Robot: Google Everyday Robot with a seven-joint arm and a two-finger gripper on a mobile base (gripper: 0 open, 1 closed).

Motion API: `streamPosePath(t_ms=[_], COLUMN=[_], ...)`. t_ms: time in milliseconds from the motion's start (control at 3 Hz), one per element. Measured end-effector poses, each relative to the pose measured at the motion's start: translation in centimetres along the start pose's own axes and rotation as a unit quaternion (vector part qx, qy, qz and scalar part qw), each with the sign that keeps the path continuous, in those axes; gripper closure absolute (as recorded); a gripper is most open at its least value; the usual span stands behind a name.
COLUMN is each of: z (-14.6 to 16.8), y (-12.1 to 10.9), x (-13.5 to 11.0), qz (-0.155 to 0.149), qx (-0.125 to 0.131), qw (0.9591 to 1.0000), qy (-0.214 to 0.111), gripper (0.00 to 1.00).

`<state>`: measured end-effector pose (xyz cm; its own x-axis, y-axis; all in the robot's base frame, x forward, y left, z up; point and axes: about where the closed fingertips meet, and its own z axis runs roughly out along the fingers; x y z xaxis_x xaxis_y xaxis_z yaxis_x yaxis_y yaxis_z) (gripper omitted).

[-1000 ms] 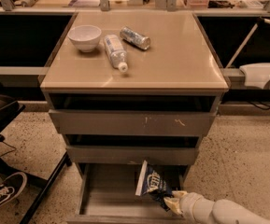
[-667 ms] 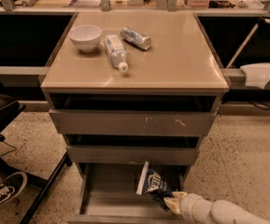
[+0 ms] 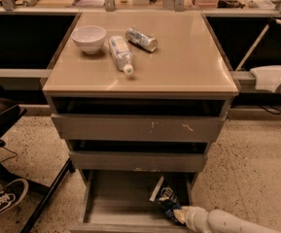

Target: Place blue chip bag into bottom drawer

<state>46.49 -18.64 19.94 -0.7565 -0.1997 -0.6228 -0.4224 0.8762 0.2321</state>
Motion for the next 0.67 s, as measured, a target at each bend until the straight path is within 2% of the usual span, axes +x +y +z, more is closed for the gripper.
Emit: streamPosePath(t_ms=[333,667], z=[4.65,4.72], y=[-2.90,-2.59], x=[3.31,3.16], qz=[0.020,0.020], qx=[0.030,0.032], qw=[0.9987,0.9986], qy=[0.035,0.036], gripper=[1.00,1.00])
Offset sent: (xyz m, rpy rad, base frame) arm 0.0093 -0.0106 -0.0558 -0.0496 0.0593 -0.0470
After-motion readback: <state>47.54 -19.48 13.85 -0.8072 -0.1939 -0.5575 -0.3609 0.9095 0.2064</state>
